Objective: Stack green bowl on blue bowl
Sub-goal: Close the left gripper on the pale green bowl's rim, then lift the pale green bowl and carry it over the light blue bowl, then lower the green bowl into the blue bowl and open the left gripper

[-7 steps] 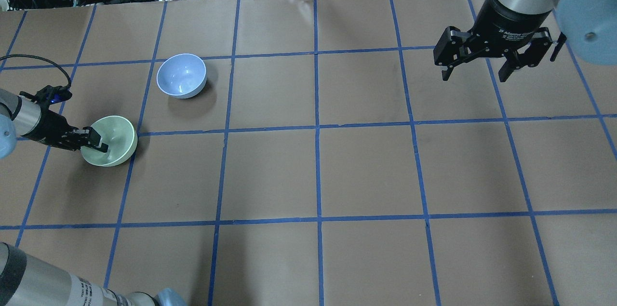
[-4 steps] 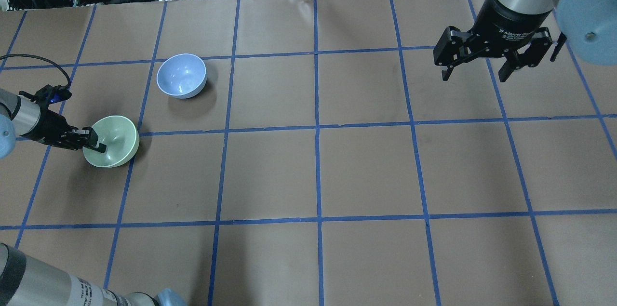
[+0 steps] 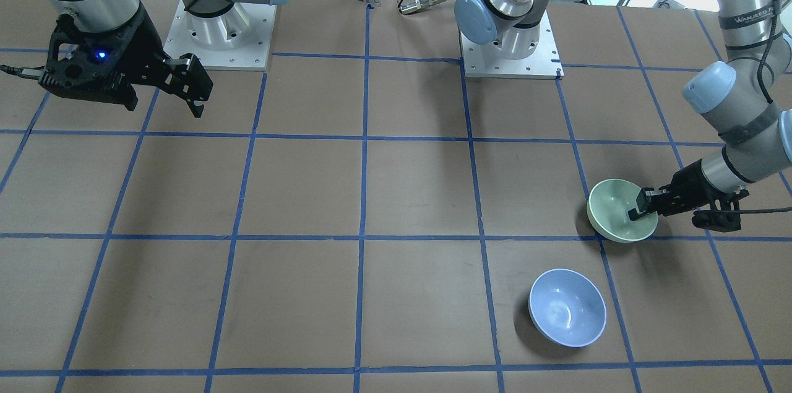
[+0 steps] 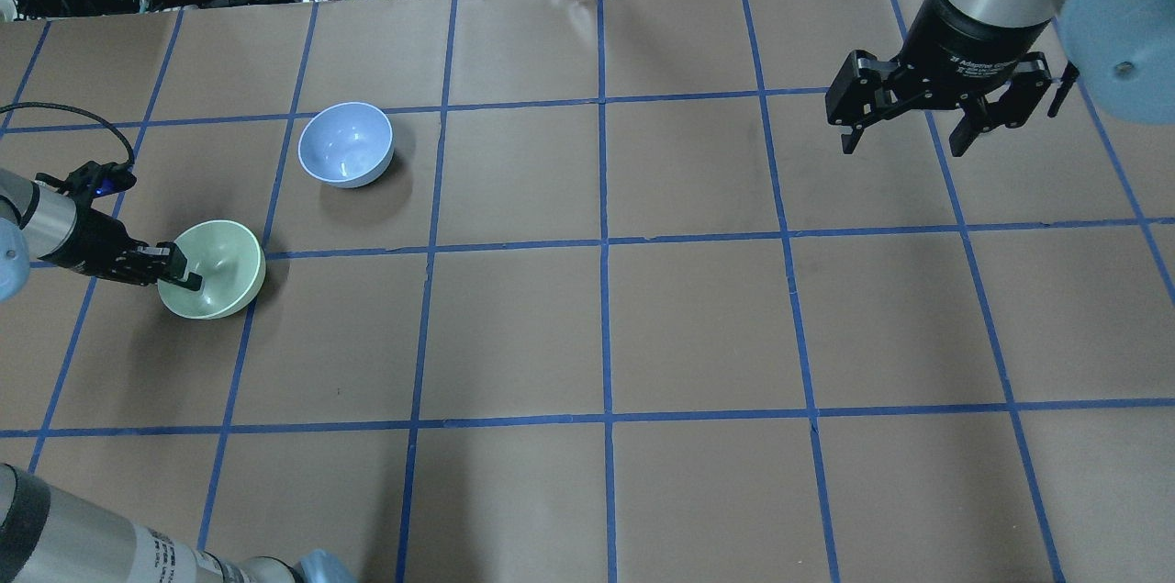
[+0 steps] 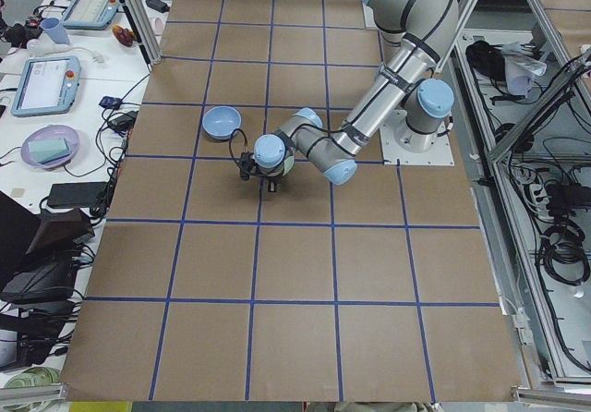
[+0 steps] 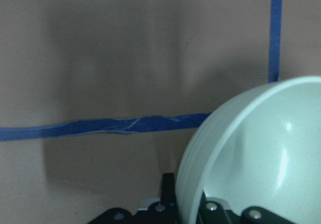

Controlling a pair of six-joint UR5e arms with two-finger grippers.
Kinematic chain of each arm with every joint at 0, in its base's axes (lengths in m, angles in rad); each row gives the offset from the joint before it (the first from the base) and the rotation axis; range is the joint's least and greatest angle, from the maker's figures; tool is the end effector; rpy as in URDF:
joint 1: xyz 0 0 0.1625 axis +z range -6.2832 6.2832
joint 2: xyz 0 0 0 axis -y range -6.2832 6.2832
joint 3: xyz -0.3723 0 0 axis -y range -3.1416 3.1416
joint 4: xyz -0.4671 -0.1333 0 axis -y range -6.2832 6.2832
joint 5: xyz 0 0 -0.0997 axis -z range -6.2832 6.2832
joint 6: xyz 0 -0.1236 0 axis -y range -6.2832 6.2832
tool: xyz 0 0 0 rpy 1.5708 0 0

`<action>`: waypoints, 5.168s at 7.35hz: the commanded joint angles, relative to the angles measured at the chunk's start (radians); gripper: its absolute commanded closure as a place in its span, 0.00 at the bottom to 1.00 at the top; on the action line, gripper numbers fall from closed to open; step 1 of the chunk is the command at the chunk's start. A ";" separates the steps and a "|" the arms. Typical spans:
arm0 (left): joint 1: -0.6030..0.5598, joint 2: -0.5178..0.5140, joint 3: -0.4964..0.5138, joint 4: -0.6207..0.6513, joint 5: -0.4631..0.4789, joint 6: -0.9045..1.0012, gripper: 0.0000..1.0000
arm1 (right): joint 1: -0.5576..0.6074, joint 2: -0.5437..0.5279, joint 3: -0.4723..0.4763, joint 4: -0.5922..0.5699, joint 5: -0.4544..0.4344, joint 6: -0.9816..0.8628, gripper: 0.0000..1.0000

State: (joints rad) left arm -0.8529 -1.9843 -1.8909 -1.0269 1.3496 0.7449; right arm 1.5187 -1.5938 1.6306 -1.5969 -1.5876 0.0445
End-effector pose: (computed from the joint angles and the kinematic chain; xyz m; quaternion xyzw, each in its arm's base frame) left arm 0.2552 -0.5361 0.0534 -0.0029 -0.9895 0.0033 0.1446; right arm 0.1021 -0.5627 0.3929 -0.0482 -0.9988 -0.0054 0.0084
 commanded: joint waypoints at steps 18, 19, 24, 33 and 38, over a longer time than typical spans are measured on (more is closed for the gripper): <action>-0.328 -0.121 0.536 -0.278 -0.165 -0.544 1.00 | 0.000 0.000 0.000 0.000 0.000 0.000 0.00; -0.328 -0.148 0.541 -0.272 -0.165 -0.538 1.00 | 0.000 0.000 0.000 0.000 0.000 0.000 0.00; -0.328 -0.200 0.492 -0.208 -0.218 -0.524 1.00 | 0.000 0.000 0.000 0.000 0.000 0.000 0.00; -0.328 -0.162 0.403 -0.139 -0.176 -0.533 0.62 | 0.000 0.000 0.000 0.000 0.001 0.000 0.00; -0.334 -0.058 0.438 -0.267 -0.129 -0.544 0.00 | 0.000 0.000 0.000 0.000 0.000 0.000 0.00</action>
State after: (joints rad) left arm -1.1849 -2.0734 -1.4697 -1.2483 1.1876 0.2019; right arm 1.5186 -1.5938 1.6306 -1.5969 -1.5877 0.0445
